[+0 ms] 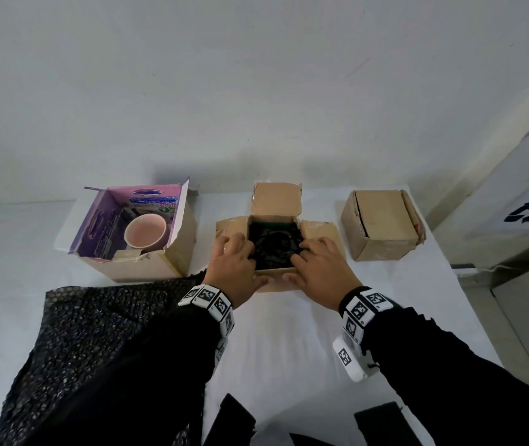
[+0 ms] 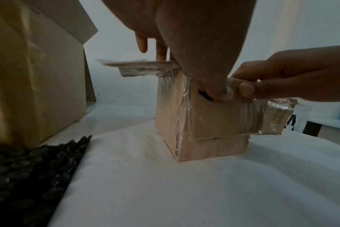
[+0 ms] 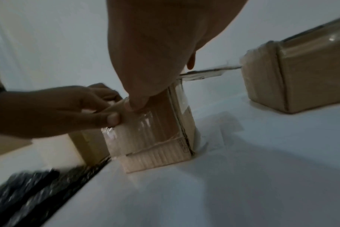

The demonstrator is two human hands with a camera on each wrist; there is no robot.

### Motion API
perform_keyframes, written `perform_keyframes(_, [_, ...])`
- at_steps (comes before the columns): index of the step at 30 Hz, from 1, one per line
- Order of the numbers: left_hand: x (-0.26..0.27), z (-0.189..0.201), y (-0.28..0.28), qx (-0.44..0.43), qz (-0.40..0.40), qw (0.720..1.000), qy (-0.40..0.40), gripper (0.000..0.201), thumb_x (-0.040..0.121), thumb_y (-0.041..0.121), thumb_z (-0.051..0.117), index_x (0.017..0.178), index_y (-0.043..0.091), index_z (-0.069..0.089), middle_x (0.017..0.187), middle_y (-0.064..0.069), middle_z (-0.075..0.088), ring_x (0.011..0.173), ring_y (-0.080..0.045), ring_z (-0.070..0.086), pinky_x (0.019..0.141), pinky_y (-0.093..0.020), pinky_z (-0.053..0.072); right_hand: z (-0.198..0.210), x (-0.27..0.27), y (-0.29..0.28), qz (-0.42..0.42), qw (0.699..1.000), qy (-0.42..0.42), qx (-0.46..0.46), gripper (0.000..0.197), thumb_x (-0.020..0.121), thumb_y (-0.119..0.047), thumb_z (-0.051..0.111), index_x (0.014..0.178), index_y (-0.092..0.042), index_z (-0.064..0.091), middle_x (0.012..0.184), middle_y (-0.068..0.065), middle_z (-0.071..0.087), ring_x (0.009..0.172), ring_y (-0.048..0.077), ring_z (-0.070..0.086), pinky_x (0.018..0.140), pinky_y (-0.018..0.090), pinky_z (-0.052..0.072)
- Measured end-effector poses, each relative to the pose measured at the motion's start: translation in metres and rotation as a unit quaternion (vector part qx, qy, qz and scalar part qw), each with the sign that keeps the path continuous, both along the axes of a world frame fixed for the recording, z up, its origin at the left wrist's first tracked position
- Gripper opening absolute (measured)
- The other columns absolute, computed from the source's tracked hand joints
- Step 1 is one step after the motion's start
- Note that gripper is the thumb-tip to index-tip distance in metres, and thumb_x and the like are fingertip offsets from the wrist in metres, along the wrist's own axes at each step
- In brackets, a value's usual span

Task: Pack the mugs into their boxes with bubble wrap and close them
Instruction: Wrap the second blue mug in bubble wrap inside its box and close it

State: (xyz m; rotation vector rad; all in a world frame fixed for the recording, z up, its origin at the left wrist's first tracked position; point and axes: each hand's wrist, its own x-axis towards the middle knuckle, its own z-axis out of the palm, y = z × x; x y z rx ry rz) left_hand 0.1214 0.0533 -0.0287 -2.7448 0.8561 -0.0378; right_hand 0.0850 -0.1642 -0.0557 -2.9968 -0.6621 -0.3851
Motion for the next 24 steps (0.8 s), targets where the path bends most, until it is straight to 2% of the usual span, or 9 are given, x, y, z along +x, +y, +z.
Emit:
perform_keyframes(3, [-0.005,-0.001,0.007,-0.11,0.04,0.993,-0.029,0.07,0.078,0.078,0.03,0.107,0.026,0.067,0.131,0.003,0.047,0.126,-0.024,0.031,0.104,-0.045,0.024,0.006,-0.008,-0.009,-0.05,0.994,-0.001,0.098,0.039,0.093,-0.056,0.044,0.098,-0.021,0.061,0.113,-0.003,0.06,0.116,0.023,0.048,0.097,0.038,0.034])
perform_keyframes(6, [-0.007,0.0,0.017,-0.218,0.17,0.96,-0.045,0.077,0.078,0.081,0.036,0.127,0.022,0.046,0.143,-0.011,0.039,0.128,-0.036,0.036,0.096,-0.051,0.037,0.008,-0.018,-0.016,-0.17,0.972,0.012,0.159,0.053,0.089,-0.064,0.043,0.117,-0.02,0.054,0.132,0.007,0.049,0.122,0.029,0.042,0.101,0.044,0.04])
perform_keyframes(9, [0.001,0.005,0.03,-0.332,0.272,0.902,0.037,0.086,0.079,0.083,0.028,0.136,0.019,0.033,0.129,-0.02,0.054,0.114,-0.039,0.054,0.092,-0.048,0.044,0.006,-0.02,-0.022,-0.291,0.911,0.113,0.27,0.077,0.08,-0.074,0.047,0.133,-0.02,0.037,0.139,0.013,0.04,0.125,0.033,0.042,0.096,0.05,0.046])
perform_keyframes(12, [0.003,0.014,0.031,-0.509,0.204,0.831,0.087,0.074,0.081,0.075,0.039,0.134,0.024,0.035,0.107,-0.007,0.066,0.093,-0.024,0.066,0.081,-0.037,0.051,0.014,-0.017,-0.024,-0.34,0.811,0.176,0.443,0.074,0.082,-0.053,0.067,0.138,-0.019,0.034,0.128,0.01,0.052,0.106,0.022,0.054,0.091,0.04,0.049])
perform_keyframes(14, [-0.004,0.021,0.019,-0.535,0.133,0.83,0.079,0.063,0.085,0.066,0.045,0.131,0.024,0.037,0.098,0.008,0.065,0.082,-0.004,0.064,0.072,-0.028,0.052,0.021,-0.013,-0.022,-0.343,0.769,0.135,0.522,0.059,0.084,-0.031,0.073,0.132,-0.017,0.041,0.117,0.007,0.059,0.092,0.016,0.056,0.082,0.03,0.048])
perform_keyframes(16, [-0.009,0.021,0.007,-0.504,0.077,0.855,0.096,0.054,0.088,0.06,0.045,0.128,0.023,0.04,0.101,0.011,0.066,0.087,-0.002,0.062,0.075,-0.028,0.051,0.03,-0.009,-0.016,-0.329,0.745,0.068,0.576,0.048,0.083,-0.017,0.072,0.123,-0.018,0.046,0.105,0.003,0.06,0.082,0.008,0.057,0.074,0.024,0.047])
perform_keyframes(19, [-0.014,0.013,0.003,-0.386,0.013,0.917,0.099,0.051,0.083,0.047,0.05,0.127,0.02,0.049,0.111,0.002,0.065,0.102,-0.016,0.055,0.087,-0.038,0.048,0.043,-0.005,-0.001,-0.266,0.76,0.009,0.593,0.035,0.083,-0.009,0.071,0.11,-0.019,0.051,0.086,-0.005,0.058,0.067,-0.006,0.055,0.063,0.01,0.044])
perform_keyframes(21, [-0.016,0.01,0.007,-0.325,-0.029,0.942,0.081,0.057,0.071,0.038,0.053,0.125,0.017,0.054,0.118,-0.001,0.062,0.109,-0.02,0.052,0.09,-0.041,0.047,0.046,-0.005,0.012,-0.219,0.797,0.012,0.563,0.025,0.085,-0.015,0.07,0.105,-0.019,0.055,0.087,-0.006,0.058,0.072,-0.005,0.056,0.065,0.014,0.045])
perform_keyframes(24, [-0.017,0.006,0.018,-0.206,-0.071,0.973,0.076,0.071,0.06,0.031,0.056,0.13,0.021,0.05,0.139,0.005,0.047,0.125,-0.019,0.042,0.098,-0.037,0.041,0.035,-0.006,0.026,-0.147,0.878,0.054,0.452,0.028,0.086,-0.039,0.065,0.108,-0.024,0.057,0.101,-0.007,0.055,0.093,0.007,0.052,0.076,0.022,0.045])
